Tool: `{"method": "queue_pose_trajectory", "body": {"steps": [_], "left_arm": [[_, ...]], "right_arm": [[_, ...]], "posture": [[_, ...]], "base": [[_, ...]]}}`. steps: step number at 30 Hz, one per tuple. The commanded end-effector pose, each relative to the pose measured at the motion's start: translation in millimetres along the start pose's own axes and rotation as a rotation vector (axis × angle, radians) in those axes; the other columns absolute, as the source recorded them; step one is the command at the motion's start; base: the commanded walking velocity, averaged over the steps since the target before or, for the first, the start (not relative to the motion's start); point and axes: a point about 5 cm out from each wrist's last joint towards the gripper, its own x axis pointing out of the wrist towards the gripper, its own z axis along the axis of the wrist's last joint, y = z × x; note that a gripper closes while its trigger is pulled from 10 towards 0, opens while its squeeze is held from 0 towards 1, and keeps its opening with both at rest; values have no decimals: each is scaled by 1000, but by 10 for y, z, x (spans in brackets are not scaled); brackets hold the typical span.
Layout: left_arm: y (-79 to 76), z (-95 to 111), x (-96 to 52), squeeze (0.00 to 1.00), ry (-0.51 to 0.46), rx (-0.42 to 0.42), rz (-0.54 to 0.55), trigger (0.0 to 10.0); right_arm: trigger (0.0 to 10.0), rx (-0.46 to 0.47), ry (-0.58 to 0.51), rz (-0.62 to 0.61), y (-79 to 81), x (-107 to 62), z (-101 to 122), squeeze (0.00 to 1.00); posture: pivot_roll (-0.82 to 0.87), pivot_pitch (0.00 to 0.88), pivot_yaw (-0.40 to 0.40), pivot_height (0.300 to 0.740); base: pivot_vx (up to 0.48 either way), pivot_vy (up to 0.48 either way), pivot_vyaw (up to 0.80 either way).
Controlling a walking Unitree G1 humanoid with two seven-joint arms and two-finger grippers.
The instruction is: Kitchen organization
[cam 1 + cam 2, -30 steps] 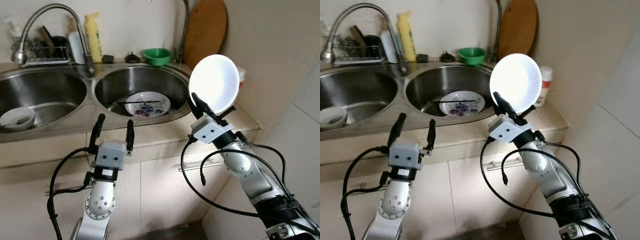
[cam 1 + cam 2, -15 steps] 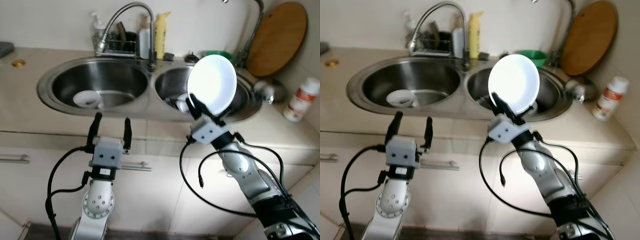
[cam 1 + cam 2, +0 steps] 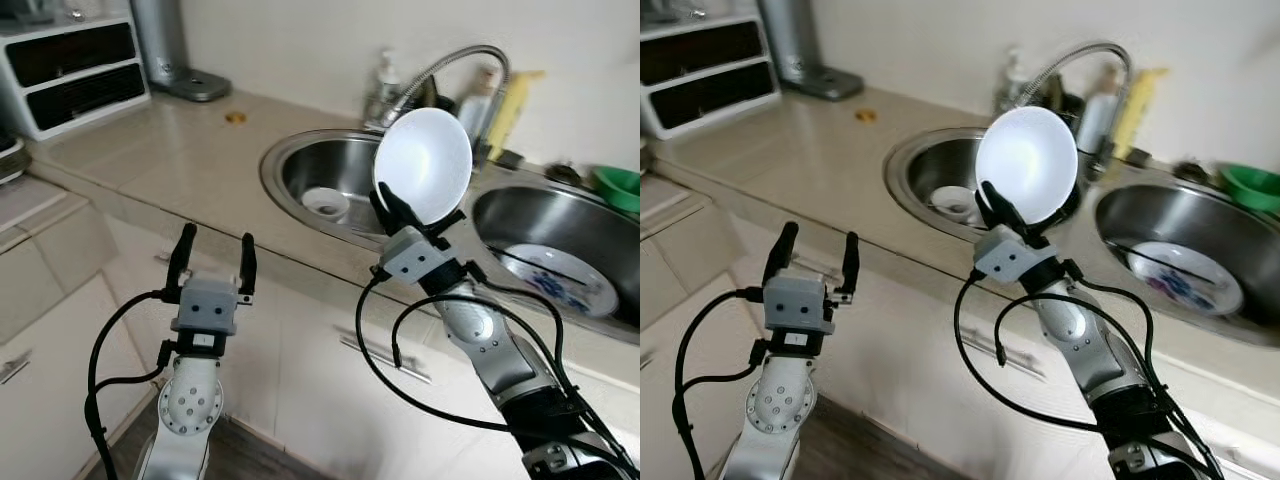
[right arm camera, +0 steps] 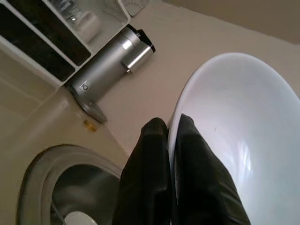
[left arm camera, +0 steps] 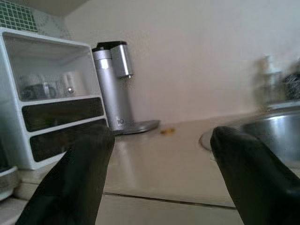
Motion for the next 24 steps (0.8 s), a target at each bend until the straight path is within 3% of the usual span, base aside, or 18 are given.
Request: {"method": "queue_pose_trajectory", "body": {"steps": [1,5,7,14,19,24], "left_arm": [[-102,56,31,0,-20,-31,-29,10000],[-122,61,25,0,-22,-32,-37,10000],[-131,75,25,0,-34,-35,-42,10000],[-130,66,17,0,-29,-27,-55,10000],[-130,66,12,0,-31,-21,-58,10000],[-132,65,2,0,-31,-17,-62,10000]], "right_arm": [[0,14,67,-85,-201,-54,-123,0],[0,41,104,-77,-175,-71,-169,0],[0,83,173,-115,-205,-92,-255,0],[0,112,225,-176,-280,-108,-328,0],[0,82,347,-324,-490,-174,-494,0],[0,50,371,-387,-577,-207,-517,0]], "posture": [[65,0,-60,740],[67,0,-60,740],[69,0,-61,740],[70,0,-60,740],[76,0,-61,740],[74,0,-60,740]], "base": [[480,0,0],[448,0,0],[0,0,-766],[0,0,-796],[0,0,-800],[0,0,-800]]}}
